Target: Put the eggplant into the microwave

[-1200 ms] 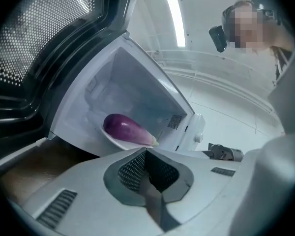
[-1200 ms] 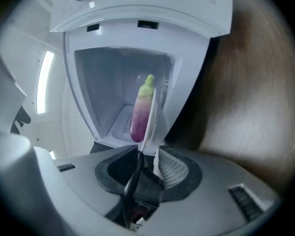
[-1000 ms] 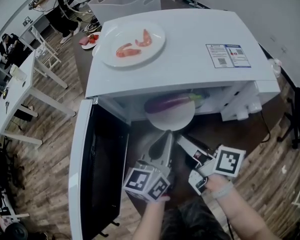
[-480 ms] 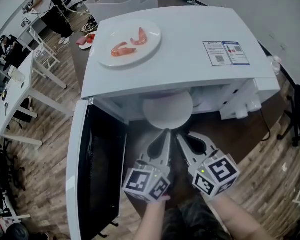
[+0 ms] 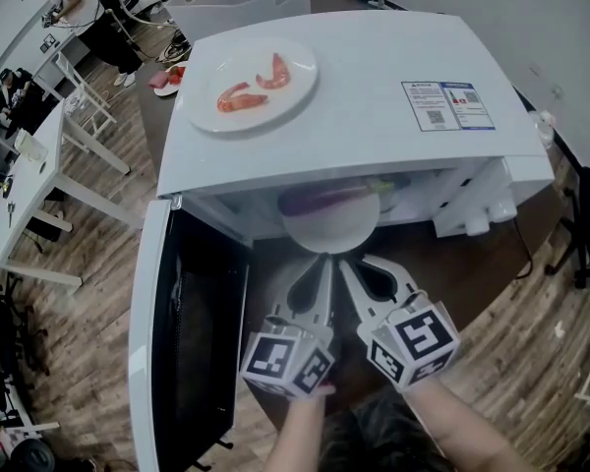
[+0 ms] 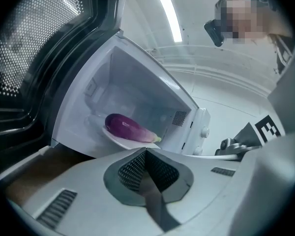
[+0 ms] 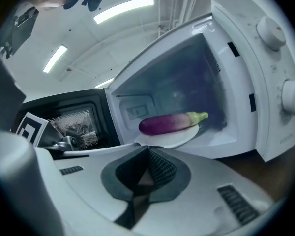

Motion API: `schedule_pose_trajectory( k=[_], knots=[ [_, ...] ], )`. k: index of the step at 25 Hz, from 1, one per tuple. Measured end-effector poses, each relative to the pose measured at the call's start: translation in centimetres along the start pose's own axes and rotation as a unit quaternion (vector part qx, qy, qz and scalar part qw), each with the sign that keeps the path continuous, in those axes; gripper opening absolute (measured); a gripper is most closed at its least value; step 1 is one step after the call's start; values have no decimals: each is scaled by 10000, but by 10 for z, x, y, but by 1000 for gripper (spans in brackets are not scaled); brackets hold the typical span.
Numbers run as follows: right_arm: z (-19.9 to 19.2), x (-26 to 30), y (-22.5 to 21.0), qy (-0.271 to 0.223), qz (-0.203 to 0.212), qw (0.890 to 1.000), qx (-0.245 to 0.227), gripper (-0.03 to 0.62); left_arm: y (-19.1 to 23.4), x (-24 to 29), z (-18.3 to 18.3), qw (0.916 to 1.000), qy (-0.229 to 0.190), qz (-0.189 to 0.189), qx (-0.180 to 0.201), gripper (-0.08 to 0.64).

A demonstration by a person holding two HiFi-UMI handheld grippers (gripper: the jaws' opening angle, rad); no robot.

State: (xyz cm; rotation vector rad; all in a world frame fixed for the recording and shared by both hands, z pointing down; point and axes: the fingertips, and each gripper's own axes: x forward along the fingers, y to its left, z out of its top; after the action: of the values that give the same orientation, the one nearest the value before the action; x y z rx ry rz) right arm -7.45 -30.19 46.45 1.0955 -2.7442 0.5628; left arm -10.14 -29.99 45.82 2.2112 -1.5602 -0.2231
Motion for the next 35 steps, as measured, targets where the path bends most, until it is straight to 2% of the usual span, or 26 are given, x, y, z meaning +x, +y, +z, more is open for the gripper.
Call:
schedule_pose_trajectory(
  k=[11,19,27,35],
  knots=[
    [5,9,-5,17,-46,10000,-1,4,7,6,3,9993,79,280,241,3],
    [8,15,-11,30,-63,10000,-13,5,11,12,5,9996,63,253,69,3],
    [11,21,-15,57,-78,9999,-31,5,14,18,8,9993,123,304,178,3],
    [13,28,-17,80,-52,10000,-12,3,23,23,11,9993,96,362,93,3]
  ],
)
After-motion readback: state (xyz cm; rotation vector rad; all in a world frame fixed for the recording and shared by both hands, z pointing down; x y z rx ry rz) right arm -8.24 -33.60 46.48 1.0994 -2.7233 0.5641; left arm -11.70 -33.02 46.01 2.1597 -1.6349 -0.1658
